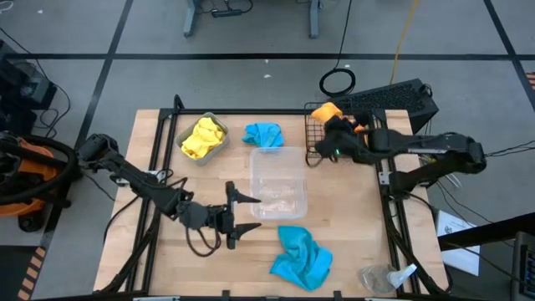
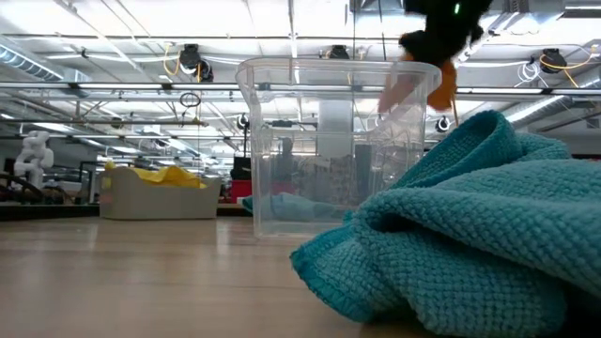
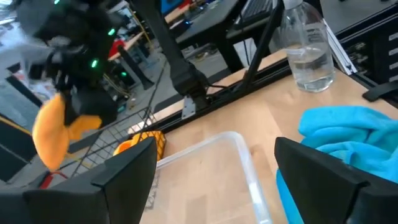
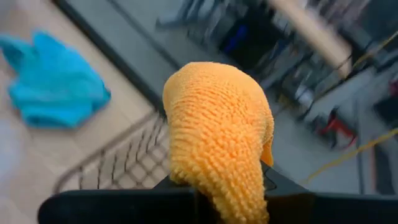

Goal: Sort microfiber towel by color & place in baskets
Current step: Put the orange towel into the black wire basket

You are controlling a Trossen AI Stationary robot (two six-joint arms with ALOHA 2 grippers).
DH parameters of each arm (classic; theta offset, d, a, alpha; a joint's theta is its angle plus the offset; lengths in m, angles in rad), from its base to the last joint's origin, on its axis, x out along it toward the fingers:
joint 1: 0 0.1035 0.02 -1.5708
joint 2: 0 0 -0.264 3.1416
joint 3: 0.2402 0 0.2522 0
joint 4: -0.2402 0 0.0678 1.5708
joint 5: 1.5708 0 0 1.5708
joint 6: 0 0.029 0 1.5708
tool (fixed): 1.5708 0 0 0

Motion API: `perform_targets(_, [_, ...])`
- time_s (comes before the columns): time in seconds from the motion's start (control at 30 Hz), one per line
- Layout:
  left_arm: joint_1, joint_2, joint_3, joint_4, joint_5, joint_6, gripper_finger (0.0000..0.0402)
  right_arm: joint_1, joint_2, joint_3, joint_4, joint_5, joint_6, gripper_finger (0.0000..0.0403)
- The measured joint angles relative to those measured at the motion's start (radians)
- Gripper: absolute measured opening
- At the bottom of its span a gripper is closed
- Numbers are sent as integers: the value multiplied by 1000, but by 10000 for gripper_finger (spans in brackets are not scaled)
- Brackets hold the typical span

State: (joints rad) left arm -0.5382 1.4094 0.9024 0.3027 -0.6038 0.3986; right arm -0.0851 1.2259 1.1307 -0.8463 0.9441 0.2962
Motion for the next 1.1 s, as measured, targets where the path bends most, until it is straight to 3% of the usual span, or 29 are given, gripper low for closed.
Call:
perform_targets(0.1, [29,0,0,-12,49,-1,329,-124,-1,-75,83,-119,-36,31])
perform_targets(0.27, [55,0,0,-40,87,-26,329,-268,0,-245,294,-167,-123,32])
perform_targets(0.4, [62,0,0,-69,102,-53,329,-328,0,-362,492,-271,-151,32])
perform_targets(0.53, [63,0,-1,-76,103,-54,329,-355,0,-426,606,-298,-143,47])
perform_targets(0.77, [62,0,-1,-75,104,-78,329,-374,0,-429,534,-300,-70,132])
perform_targets(1.1, [62,0,-1,-77,104,-80,329,-371,-1,-428,488,-424,-31,260])
